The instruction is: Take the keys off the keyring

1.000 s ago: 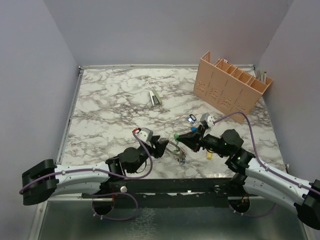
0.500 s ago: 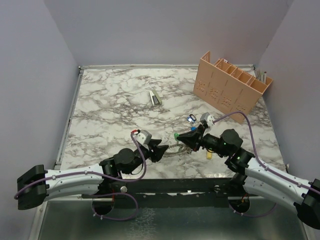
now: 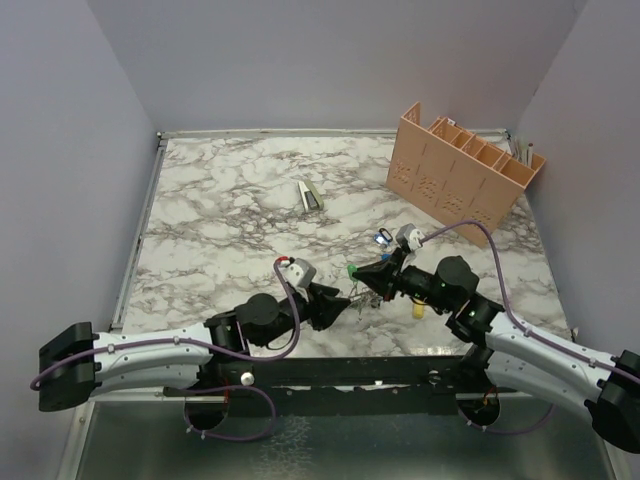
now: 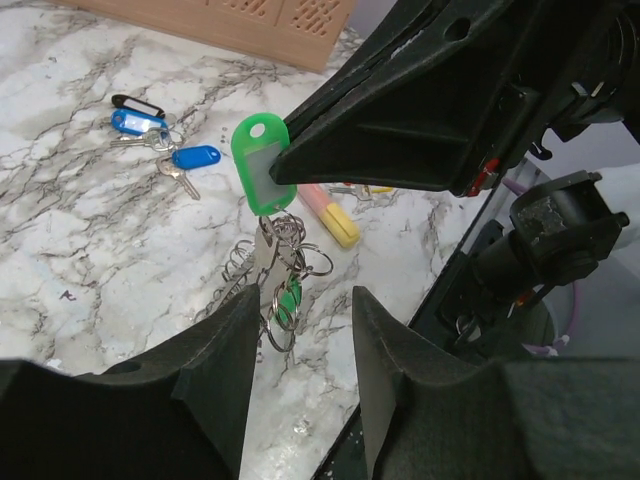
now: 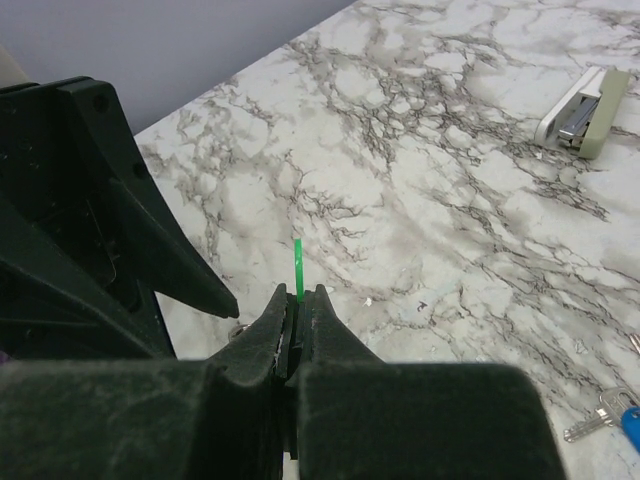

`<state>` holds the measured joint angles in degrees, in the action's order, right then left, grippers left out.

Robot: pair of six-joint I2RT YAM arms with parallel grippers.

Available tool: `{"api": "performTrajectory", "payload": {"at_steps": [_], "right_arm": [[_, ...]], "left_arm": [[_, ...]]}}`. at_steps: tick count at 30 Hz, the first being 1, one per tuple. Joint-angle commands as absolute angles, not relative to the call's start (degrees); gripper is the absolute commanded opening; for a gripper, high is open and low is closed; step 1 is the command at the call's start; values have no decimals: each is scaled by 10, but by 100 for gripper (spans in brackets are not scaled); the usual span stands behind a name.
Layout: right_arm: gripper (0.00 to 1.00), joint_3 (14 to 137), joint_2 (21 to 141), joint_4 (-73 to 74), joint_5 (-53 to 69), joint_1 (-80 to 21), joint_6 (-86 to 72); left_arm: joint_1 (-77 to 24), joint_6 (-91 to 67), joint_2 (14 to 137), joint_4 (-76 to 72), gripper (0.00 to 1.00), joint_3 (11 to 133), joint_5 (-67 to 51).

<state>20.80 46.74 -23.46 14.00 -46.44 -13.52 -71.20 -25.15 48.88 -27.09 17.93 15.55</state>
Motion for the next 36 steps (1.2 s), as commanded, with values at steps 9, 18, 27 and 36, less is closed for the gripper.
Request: {"api": "performTrajectory", "payload": {"at_steps": [9,18,27,36], "right_arm": [[1,224,482,-240,122,-464,-145],[1,222,483,-242,129,-464,-146],[1,221,479,-243,127,-464,-147],[1,218,466,-234,107,-464,-142]], "left_arm": [[-717,-260,535,-230,46,228,225],[-714,-203,561,-229,53,240,206],[-694,-216,597,-209,50,249,182],[-683,-267,575,-128,48,235,266]]}}
